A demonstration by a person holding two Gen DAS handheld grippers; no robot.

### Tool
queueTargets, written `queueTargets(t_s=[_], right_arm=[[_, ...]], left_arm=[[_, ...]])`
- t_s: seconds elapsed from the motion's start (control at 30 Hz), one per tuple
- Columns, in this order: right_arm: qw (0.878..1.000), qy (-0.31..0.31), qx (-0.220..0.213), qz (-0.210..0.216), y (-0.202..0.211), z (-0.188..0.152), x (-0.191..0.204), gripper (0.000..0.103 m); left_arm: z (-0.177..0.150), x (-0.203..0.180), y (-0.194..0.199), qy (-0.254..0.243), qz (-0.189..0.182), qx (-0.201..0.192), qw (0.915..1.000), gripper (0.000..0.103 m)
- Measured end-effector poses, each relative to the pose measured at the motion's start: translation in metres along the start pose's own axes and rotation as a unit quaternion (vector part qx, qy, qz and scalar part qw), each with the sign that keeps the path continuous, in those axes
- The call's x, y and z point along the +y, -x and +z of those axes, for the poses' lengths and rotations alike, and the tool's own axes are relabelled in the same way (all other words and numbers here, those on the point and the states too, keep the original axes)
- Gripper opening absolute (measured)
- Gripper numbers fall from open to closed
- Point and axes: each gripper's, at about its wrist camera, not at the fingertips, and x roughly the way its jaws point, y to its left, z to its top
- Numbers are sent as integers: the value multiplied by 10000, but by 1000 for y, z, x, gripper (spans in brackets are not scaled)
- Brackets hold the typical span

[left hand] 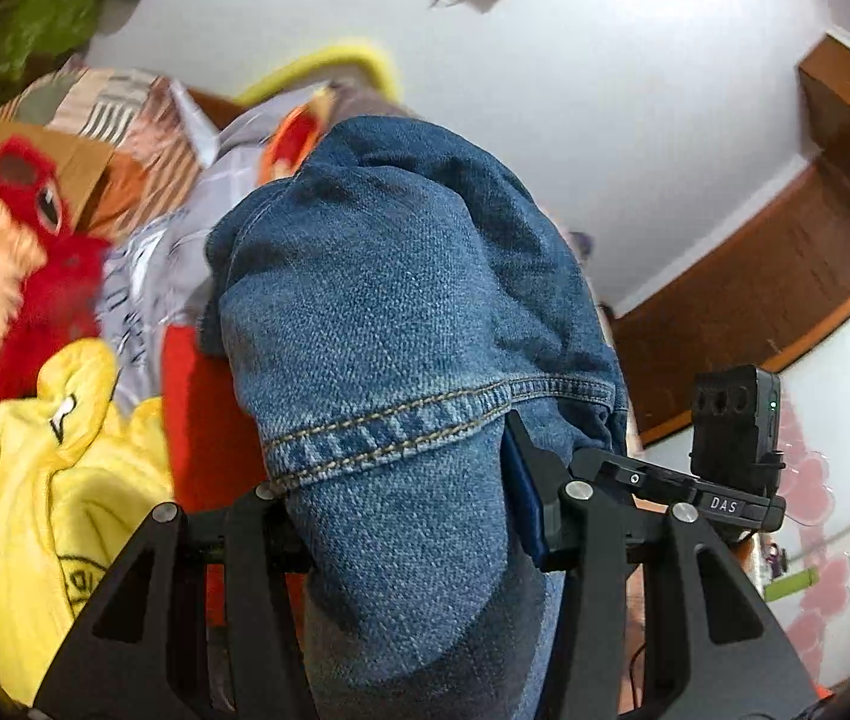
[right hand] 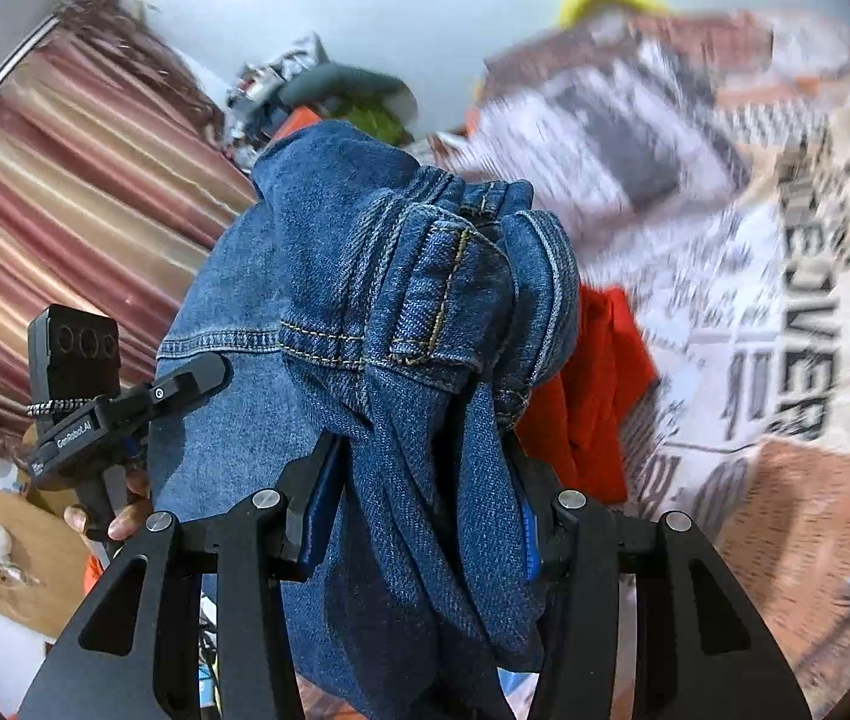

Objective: Fold large clothes

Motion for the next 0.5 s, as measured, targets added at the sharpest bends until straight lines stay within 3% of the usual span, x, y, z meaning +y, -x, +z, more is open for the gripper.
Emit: queueTargets(t_s=[0.23,0.4,0.5], right_arm=[[9978,-183,417,-482,-67,-9,-51,45],[9979,-117,407,-486,-66,-20,-61,53],[9965,-9,459,-703,-57,-24,-56,57]], left_arm=[[-21,55,-77,-59,631,416,9971,50],[-31,60,-77,-223,579,379,9974,56],[-39,49,-68,-370,764,373,9957,57]])
